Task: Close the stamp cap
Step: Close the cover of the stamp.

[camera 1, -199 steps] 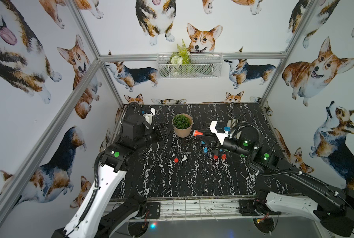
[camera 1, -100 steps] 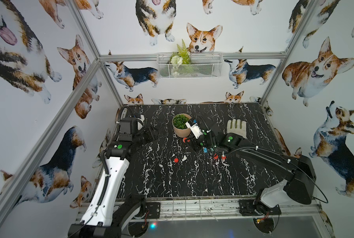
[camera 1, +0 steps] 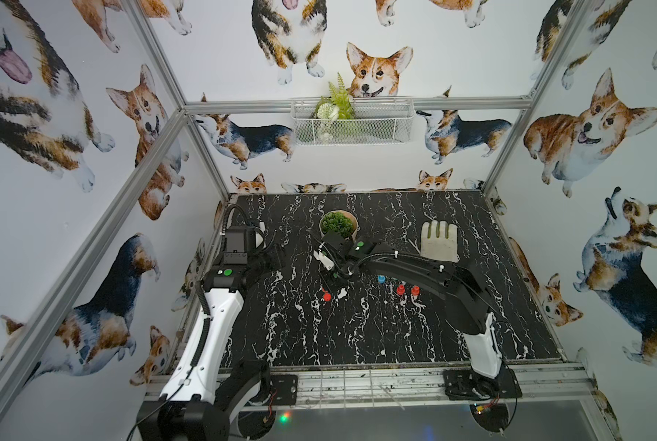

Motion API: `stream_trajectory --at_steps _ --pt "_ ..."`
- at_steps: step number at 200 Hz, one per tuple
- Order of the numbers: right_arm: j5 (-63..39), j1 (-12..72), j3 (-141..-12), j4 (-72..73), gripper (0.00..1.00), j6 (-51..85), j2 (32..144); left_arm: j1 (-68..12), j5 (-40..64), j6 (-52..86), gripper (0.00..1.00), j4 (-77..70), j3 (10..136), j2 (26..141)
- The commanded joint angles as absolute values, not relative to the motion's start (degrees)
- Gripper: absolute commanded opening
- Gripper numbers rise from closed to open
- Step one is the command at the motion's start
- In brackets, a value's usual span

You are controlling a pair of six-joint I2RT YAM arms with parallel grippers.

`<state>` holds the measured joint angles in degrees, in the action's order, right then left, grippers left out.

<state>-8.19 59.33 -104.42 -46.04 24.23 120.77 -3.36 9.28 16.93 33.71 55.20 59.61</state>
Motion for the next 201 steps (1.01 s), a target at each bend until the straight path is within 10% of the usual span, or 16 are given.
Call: stream_trajectory --at_steps 1,201 --pt "-7.9 59.9 -108.9 -53.5 0.00 25.3 124.8 -3.3 5.8 16.6 0.58 31.6 53.8 57.9" --pt "-4.8 59.7 -116.1 -54.1 0.00 24.7 134.8 -3.2 4.6 17.7 0.59 30.0 52.6 55.9"
